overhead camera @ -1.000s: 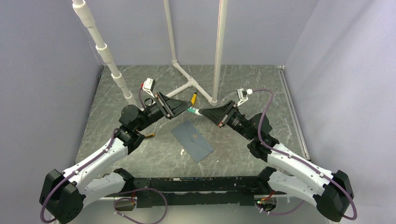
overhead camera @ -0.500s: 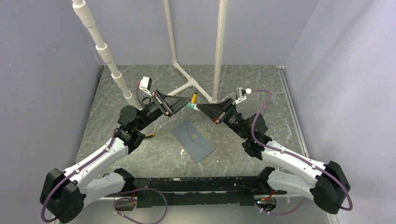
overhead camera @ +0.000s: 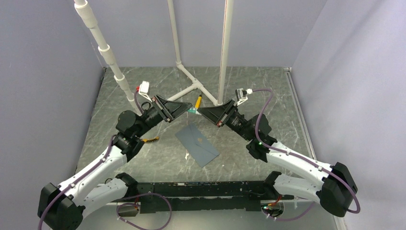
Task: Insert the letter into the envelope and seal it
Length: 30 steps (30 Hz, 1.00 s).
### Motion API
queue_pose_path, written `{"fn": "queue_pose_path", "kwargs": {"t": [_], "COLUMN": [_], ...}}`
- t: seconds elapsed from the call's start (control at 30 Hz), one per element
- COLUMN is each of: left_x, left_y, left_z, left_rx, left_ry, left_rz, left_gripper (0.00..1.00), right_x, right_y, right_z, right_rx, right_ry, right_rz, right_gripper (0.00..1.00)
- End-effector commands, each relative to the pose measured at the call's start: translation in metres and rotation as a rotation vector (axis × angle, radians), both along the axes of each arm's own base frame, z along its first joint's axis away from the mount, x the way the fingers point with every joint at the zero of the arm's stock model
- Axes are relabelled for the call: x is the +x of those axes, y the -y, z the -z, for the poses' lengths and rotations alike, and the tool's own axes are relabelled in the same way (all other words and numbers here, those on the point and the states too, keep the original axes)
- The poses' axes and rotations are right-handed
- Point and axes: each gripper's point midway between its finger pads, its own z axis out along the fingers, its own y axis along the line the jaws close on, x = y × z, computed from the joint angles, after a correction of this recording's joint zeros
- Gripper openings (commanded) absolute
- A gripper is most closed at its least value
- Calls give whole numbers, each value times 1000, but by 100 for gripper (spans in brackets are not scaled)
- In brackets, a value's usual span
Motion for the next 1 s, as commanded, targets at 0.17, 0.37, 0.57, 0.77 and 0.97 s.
{"fn": "queue_pose_path", "kwargs": {"t": [0.17,0.37,0.57,0.77,0.97], "left_x": [-55,-54,-39,-24,-21], "left_y": [21,25,21,8,3], "left_z": [35,49,51,52,57], "left_rx": [178,156,81,-39,-57], "left_ry": [19,-70,-183,-259,-274], "left_rz": [262,299,224,120,90], "left_gripper": [2,2,2,3,3], "right_x": [-10,-3,-2,-8,-15], "right_y": [0,-2,-12,-8,-3], "right_z": [-5,-12,-1,19,24], "right_rx": [-15,-2,-44,-90,-147], "right_ry": [-59,-50,-63,-94,-77], "right_rz": [-23,-2,-36,-44,-49], "right_gripper": [0,0,5,42,79]}}
